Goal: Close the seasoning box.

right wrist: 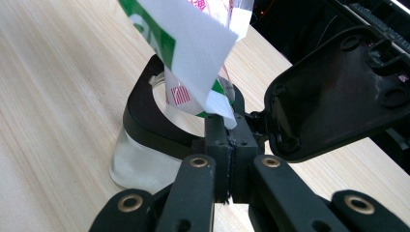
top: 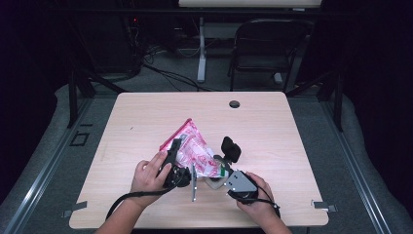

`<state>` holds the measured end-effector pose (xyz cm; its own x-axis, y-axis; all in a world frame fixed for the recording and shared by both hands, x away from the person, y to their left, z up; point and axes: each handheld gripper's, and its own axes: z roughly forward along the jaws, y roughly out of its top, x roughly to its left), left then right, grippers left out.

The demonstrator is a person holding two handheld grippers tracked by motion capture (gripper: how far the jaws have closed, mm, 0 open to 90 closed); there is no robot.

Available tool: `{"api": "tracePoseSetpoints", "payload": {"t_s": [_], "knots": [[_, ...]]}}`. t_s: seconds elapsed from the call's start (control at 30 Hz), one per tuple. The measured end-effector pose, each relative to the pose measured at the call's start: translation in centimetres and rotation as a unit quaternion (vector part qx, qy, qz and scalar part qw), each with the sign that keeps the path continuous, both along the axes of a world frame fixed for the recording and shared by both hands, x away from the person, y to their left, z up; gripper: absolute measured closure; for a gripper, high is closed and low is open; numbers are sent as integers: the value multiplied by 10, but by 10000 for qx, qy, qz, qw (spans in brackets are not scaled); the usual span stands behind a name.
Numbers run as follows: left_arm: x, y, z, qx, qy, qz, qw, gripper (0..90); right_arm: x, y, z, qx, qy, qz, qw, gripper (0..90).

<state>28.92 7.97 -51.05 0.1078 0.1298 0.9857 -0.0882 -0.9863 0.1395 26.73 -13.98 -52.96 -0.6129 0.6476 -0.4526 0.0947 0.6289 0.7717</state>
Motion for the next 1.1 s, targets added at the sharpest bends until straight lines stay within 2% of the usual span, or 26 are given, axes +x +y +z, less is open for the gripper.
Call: {"api": "tracePoseSetpoints", "payload": {"t_s": [0.77,1.1], "knots": [[-1,-1,3,106,-82,-11,9999,642,1,0,0,-18,-11,-10,10000,896],[-2,-1,2,166,-32,-7,9999,642,1,-1,0,5,-21,-27,10000,896]]}}
